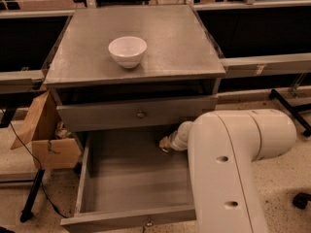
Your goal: Pick green can from middle drawer and place on counter
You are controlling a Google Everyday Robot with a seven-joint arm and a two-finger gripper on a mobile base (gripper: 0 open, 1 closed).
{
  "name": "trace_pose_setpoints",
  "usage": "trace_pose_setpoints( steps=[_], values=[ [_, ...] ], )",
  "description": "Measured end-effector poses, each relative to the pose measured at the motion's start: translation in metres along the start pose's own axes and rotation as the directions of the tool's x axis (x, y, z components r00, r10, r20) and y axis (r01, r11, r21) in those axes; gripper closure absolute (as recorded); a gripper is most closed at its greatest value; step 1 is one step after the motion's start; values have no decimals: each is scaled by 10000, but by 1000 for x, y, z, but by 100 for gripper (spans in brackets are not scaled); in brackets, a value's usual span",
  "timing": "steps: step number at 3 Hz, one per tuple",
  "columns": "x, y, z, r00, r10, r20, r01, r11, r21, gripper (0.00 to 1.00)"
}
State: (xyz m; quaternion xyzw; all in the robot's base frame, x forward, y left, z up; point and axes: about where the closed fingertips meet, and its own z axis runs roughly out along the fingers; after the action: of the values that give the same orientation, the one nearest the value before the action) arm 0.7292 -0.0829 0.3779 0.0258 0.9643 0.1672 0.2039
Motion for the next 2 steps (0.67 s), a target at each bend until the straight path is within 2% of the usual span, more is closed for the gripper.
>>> trace_pose_setpoints(
  steps=[1, 2],
  values=[
    [-1, -1, 0, 9999, 136, -70, -135, 9998, 127, 94],
    [2, 2, -18, 9999, 127, -61, -126, 9999, 104, 100]
  ],
)
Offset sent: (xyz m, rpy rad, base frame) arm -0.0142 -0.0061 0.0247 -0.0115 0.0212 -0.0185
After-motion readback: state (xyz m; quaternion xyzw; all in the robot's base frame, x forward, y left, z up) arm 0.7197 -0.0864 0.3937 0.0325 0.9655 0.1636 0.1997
